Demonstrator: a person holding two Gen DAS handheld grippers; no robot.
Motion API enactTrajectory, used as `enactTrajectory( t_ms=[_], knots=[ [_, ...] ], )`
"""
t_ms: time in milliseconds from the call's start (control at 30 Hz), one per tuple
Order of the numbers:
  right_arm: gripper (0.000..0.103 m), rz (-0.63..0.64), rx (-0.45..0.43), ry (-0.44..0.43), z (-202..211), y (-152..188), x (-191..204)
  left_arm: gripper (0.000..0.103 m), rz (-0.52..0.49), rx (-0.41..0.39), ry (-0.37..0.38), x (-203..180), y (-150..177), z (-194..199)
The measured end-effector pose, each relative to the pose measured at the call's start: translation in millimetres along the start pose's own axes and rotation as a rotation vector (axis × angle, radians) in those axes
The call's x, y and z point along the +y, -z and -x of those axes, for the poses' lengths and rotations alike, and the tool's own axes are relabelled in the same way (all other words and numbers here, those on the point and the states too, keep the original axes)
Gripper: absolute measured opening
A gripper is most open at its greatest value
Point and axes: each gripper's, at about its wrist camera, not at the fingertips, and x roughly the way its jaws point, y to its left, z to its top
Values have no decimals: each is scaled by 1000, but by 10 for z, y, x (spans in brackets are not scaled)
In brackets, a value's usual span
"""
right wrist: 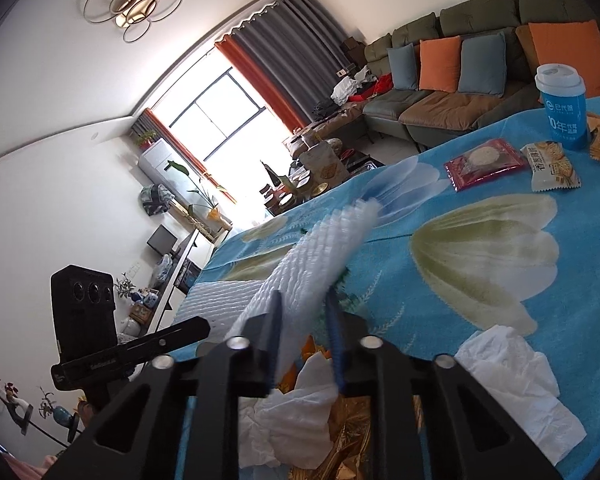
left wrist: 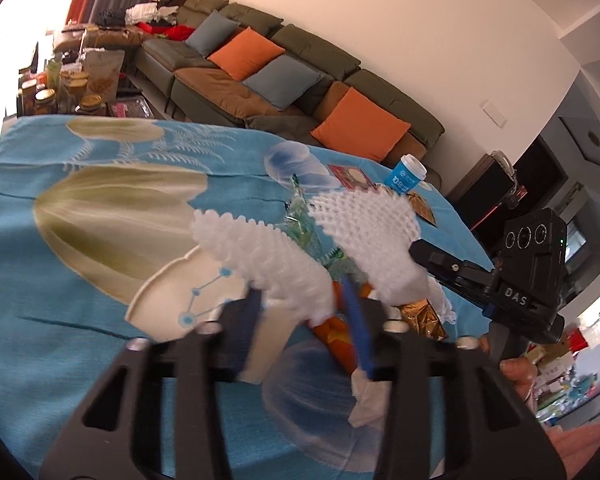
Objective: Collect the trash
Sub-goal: 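Return the left gripper to the table and grasp the white foam nets, then carry the foam nets with the left gripper to the bin while the right gripper carries a foam net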
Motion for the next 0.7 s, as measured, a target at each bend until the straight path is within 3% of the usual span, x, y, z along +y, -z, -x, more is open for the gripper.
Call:
enactTrajectory(
  t_ms=[167, 700],
  knots=[
    [11, 29, -14, -12, 38, 6, 90, 14, -3, -18, 10, -8, 18, 32],
    [10, 136, -45, -126, 142, 9, 655, 13, -69, -180, -19, -132, 209, 984]
  ],
)
